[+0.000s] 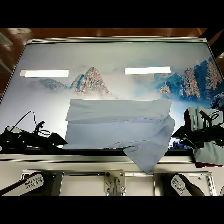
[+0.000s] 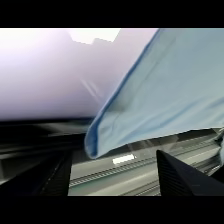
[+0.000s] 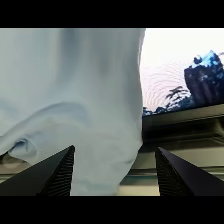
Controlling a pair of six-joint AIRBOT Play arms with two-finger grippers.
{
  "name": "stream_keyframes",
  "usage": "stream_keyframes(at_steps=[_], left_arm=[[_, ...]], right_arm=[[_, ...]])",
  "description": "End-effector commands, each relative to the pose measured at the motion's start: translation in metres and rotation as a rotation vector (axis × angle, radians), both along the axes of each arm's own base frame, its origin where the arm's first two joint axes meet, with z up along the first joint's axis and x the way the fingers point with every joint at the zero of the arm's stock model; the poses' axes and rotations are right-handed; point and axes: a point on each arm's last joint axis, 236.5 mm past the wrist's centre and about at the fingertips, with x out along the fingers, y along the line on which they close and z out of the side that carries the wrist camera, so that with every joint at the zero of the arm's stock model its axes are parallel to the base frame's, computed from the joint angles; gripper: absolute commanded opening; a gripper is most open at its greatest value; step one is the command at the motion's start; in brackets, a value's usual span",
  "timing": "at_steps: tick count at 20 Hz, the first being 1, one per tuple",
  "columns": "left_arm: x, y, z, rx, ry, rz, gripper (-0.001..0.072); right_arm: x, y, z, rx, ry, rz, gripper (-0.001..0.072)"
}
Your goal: Fold the shirts.
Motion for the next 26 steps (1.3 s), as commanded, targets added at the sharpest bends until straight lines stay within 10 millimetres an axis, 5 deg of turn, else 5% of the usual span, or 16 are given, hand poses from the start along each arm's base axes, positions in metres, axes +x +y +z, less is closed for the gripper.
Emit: stream_keyframes(at_steps=[1,3,4,6,9,13,23,26], left_arm=[[0.009,0.0,-0.008,-0.002,-0.012,0.047,0.0595],[0.018,-0.005,-0.009,-0.007,-0.027,0.067,0.0582],[0.018,-0.008,-0.011,-0.002,-0.029,0.055,0.0462],[0.014,-0.017,-0.014,-0.002,-0.019,0.015,0.0404],[0.009,-0.024,-0.015,-0.012,-0.006,-0.02,0.0035],[0.009,-0.024,-0.015,-0.01,-0.009,-0.023,0.0037],[0.007,-0.027,-0.012,-0.025,-0.001,-0.031,0.0037],[0.006,-0.027,-0.011,-0.029,0.002,-0.033,0.0037]], right_arm=[[0.001,0.001,0.0,0.004,-0.003,-0.003,0.0599],[0.001,0.0,0.0,0.001,-0.005,-0.005,0.0598],[0.002,0.0,0.0,-0.001,-0.006,-0.009,0.0598],[0.003,-0.001,0.0,-0.005,-0.008,-0.014,0.0599],[-0.014,-0.005,-0.009,-0.032,0.044,0.018,0.0599],[-0.051,0.022,-0.037,0.049,0.124,0.075,0.0623],[-0.045,0.058,-0.075,0.191,0.109,-0.063,0.0606],[-0.042,0.055,-0.083,0.182,0.113,-0.087,0.0384]])
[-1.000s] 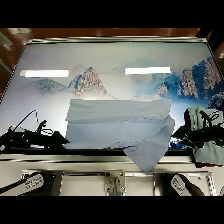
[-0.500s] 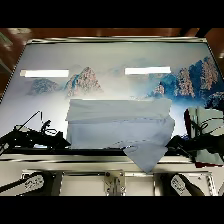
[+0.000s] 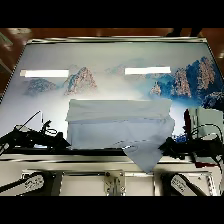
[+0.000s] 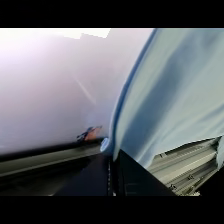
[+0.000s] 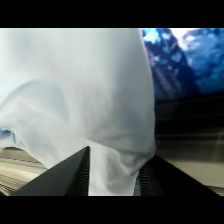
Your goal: Fold the shirts.
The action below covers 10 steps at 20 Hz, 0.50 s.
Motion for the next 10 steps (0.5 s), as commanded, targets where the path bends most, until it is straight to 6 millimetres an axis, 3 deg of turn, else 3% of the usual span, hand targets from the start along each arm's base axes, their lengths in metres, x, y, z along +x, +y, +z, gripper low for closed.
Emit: stream_keyframes(at_steps=[1,2,3,5,8,10], left_arm=[[0.0,-0.001,0.001,-0.005,-0.001,0.001,0.0036],[0.001,-0.001,0.001,-0.004,-0.001,0.001,0.0037],[0.001,-0.001,0.001,-0.004,-0.001,0.001,0.0037],[0.004,0.001,0.002,0.0,-0.019,-0.007,0.0036],[0.034,0.01,0.02,0.031,-0.126,-0.021,0.0036],[0.066,0.019,0.047,0.058,-0.234,-0.032,0.0036]], right_arm=[[0.008,-0.004,-0.011,-0.018,-0.013,-0.038,0.0382],[0.009,-0.003,-0.01,-0.013,-0.016,-0.043,0.0364],[0.009,0.0,-0.008,0.004,-0.012,-0.043,0.0188],[0.003,0.009,0.0,0.053,-0.012,0.006,0.0065],[0.015,0.011,0.031,0.096,-0.095,0.1,0.0065],[0.05,0.001,0.062,0.064,-0.214,0.07,0.0064]])
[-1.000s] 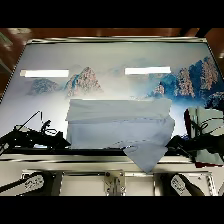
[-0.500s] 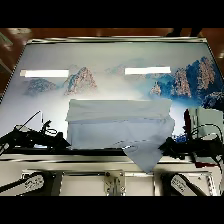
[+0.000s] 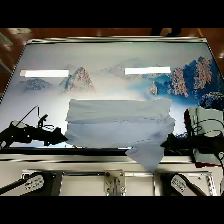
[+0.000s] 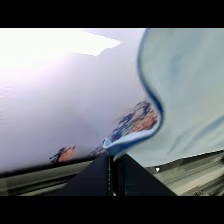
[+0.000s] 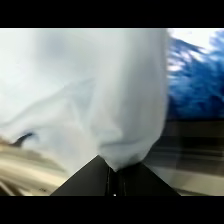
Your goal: Fold the shirts.
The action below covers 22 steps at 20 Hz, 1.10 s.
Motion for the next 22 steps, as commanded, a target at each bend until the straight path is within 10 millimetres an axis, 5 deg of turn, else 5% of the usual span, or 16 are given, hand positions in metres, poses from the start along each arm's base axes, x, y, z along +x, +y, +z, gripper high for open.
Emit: stream_keyframes(at_steps=[1,4,6,11,14,18,19,20,21,22], left_arm=[[0.048,0.013,0.042,0.036,-0.161,-0.018,0.0036],[0.107,0.032,0.084,0.097,-0.302,0.038,0.0036],[0.143,0.04,0.099,0.123,-0.355,0.082,0.0036],[0.193,0.033,0.082,0.092,-0.291,0.103,0.0036],[0.215,0.023,0.067,0.084,-0.28,0.068,0.0036],[0.224,0.013,0.036,0.069,-0.213,0.054,0.0037],[0.219,0.01,0.027,0.055,-0.17,0.057,0.0092],[0.21,0.006,0.021,0.038,-0.134,0.036,0.0307],[0.201,0.004,0.02,0.02,-0.099,0.014,0.0628],[0.193,0.007,0.022,0.009,-0.08,-0.006,0.0689]], right_arm=[[0.048,-0.007,0.054,0.012,-0.167,-0.048,0.0064],[0.113,-0.029,0.089,-0.063,-0.309,-0.151,0.0064],[0.148,-0.02,0.092,-0.081,-0.332,-0.108,0.0064],[0.244,-0.01,0.074,-0.105,-0.353,-0.108,0.0064],[0.272,-0.029,0.061,-0.131,-0.337,-0.165,0.0064],[0.27,-0.036,0.025,-0.153,-0.258,-0.164,0.0086],[0.267,-0.033,0.018,-0.148,-0.248,-0.142,0.017],[0.266,-0.03,0.016,-0.151,-0.257,-0.107,0.0369],[0.265,-0.028,0.019,-0.157,-0.285,-0.057,0.0598],[0.262,-0.03,0.025,-0.167,-0.316,-0.009,0.0668]])
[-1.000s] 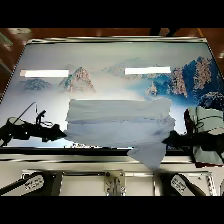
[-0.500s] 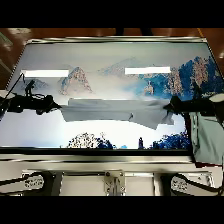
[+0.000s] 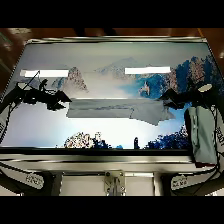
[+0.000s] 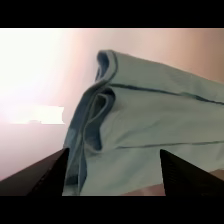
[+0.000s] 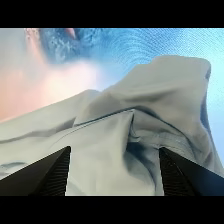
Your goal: Fold the shirts.
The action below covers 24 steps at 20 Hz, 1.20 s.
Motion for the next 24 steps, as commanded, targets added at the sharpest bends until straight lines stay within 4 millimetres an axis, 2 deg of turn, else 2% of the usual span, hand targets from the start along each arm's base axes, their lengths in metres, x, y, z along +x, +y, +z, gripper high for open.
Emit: stream_keyframes(at_steps=[1,4,5,6,8,9,11,13,15,17,18,19,20,22,23,24], left_arm=[[-0.024,-0.001,-0.004,-0.054,0.101,-0.065,0.0689],[-0.035,0.019,0.021,-0.099,0.13,-0.06,0.0668],[-0.038,0.023,0.032,-0.102,0.121,-0.064,0.0668],[-0.038,0.024,0.042,-0.098,0.102,-0.067,0.0668],[-0.037,0.021,0.063,-0.082,0.05,-0.075,0.0668],[-0.037,0.016,0.074,-0.076,0.024,-0.086,0.0668],[-0.038,0.006,0.091,-0.063,-0.017,-0.112,0.0668],[-0.04,-0.004,0.103,-0.055,-0.048,-0.138,0.0668],[-0.042,-0.021,0.117,-0.071,-0.08,-0.166,0.0669],[-0.042,-0.046,0.133,-0.123,-0.119,-0.201,0.0668],[-0.043,-0.058,0.138,-0.149,-0.127,-0.214,0.0668],[-0.041,-0.069,0.14,-0.157,-0.141,-0.223,0.0656],[-0.035,-0.078,0.139,-0.147,-0.166,-0.222,0.0552],[-0.017,-0.101,0.138,-0.118,-0.239,-0.208,0.0191],[-0.009,-0.118,0.136,-0.106,-0.276,-0.206,0.0118],[-0.004,-0.137,0.131,-0.097,-0.303,-0.212,0.0081]], right_arm=[[-0.009,-0.004,0.006,-0.061,-0.05,0.161,0.0668],[-0.035,-0.054,0.02,-0.204,-0.003,0.165,0.0669],[-0.047,-0.066,0.018,-0.209,0.04,0.146,0.067],[-0.058,-0.068,0.014,-0.177,0.087,0.137,0.0674],[-0.068,-0.059,0.001,-0.097,0.146,0.145,0.0674],[-0.066,-0.047,-0.006,-0.044,0.152,0.156,0.0675],[-0.054,-0.026,-0.019,0.041,0.135,0.158,0.0675],[-0.043,-0.018,-0.036,0.059,0.132,0.134,0.0675],[-0.038,-0.012,-0.052,0.049,0.141,0.125,0.0674],[-0.035,-0.006,-0.061,0.044,0.149,0.123,0.0658],[-0.035,-0.003,-0.061,0.038,0.146,0.141,0.0481],[-0.034,-0.001,-0.058,0.032,0.131,0.156,0.0226],[-0.033,-0.001,-0.051,0.03,0.12,0.159,0.0065],[-0.031,-0.004,-0.024,0.014,0.07,0.174,0.0065],[-0.03,-0.005,-0.004,0.001,0.033,0.178,0.0065],[-0.03,-0.003,0.017,-0.008,0.002,0.187,0.0065]])
